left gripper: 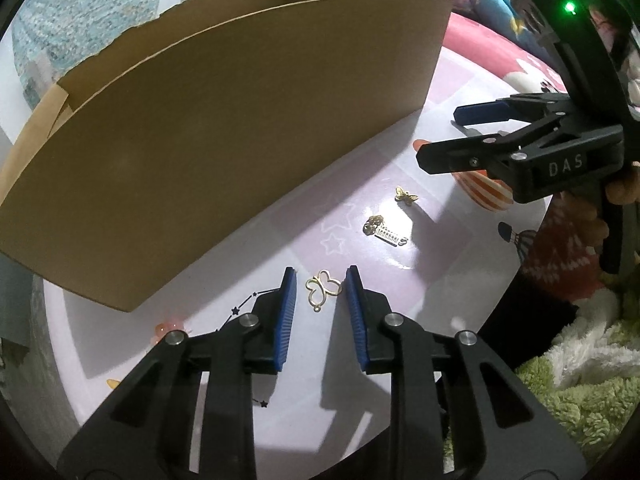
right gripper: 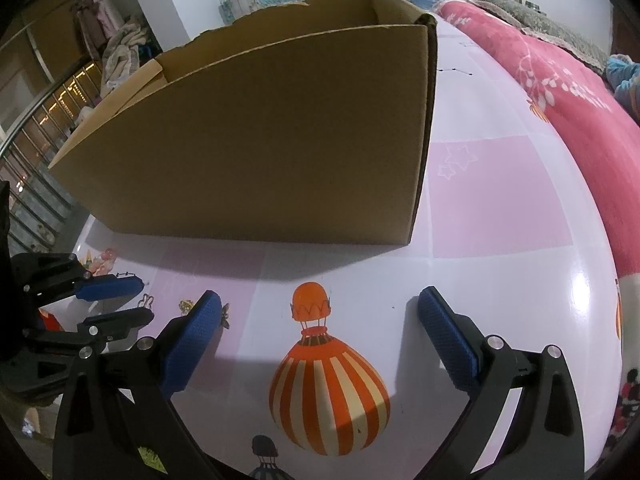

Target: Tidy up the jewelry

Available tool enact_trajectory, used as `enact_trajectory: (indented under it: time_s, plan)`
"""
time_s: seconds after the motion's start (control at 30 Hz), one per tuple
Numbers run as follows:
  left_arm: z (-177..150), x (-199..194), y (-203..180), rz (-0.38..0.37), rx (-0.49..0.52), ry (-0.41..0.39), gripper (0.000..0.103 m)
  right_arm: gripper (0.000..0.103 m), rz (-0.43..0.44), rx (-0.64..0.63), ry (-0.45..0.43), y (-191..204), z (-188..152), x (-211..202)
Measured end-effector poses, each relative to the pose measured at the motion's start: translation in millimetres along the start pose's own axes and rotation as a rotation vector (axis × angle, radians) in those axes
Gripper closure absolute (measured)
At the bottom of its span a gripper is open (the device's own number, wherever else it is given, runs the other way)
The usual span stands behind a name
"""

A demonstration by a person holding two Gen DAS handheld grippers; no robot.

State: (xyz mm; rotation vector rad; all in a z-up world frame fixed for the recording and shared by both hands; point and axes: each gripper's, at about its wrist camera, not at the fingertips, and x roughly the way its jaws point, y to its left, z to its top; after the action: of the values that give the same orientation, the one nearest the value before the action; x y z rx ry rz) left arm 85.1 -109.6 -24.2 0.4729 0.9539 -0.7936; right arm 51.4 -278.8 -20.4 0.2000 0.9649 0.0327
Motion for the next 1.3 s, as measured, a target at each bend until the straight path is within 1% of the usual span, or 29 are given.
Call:
enact_trajectory:
  time_s: [0.2,0.37,0.43,0.5,0.67,0.77,0.87,1.03,1.1,1.2,1.3]
  plan:
    - [2.0,1.6,-3.9,-0.008,0.012,-0.012,0.089,0.007,0.001,0.009,0.001,-0.9,-0.7,-1.0]
    - [-0.1,0.5,-7.1,0.013,0.013,-0.028,0.089,0.007,0.001,0.022,-0.001,-3.4,-1.5,-3.4]
    - [-1.0,-0.6,-8.4,0.016,0.013,-0.034,0.099,0.007,-0.001,0.024,-0.003,-3.8,-1.4,-4.8]
    - [-0.9,-1.3,-8.9,0.013,0.009,-0.036,0.102,0.007,-0.002,0.025,-0.006,-4.3,-1.9,-6.5]
    - [1.0,-2.5,-7.9,0.013,-0.017,-0.044,0.102,0.007,-0.009,0.019,-0.012,-6.1,-2.5,-11.8]
    - [-0.2,-13.8,-0.5,-0.005,-0.060,-0.070,0.102,0.007,-0.012,0.025,-0.017,-7.0,-3.0,-14.5]
    - [-2.7,-23.1,4.3,-0.024,-0.096,-0.075,0.095,0.007,-0.012,0.035,-0.015,-8.6,-4.5,-14.5]
    - [-11.0,-24.8,-1.5,-0.041,-0.131,-0.042,0.092,0.007,-0.001,0.040,-0.012,-9.7,-5.8,-13.9]
    - [-13.4,-21.5,-2.2,-0.035,-0.138,-0.026,0.092,0.007,0.003,0.035,-0.013,-8.5,-5.5,-13.4]
    - [-13.8,-12.6,-2.7,0.011,-0.149,-0.002,0.092,0.007,0.007,0.033,-0.014,-7.4,-5.2,-13.6]
    - [-12.4,-9.2,1.5,-0.004,-0.195,0.007,0.092,0.007,0.008,0.033,-0.017,-6.7,-5.7,-14.6]
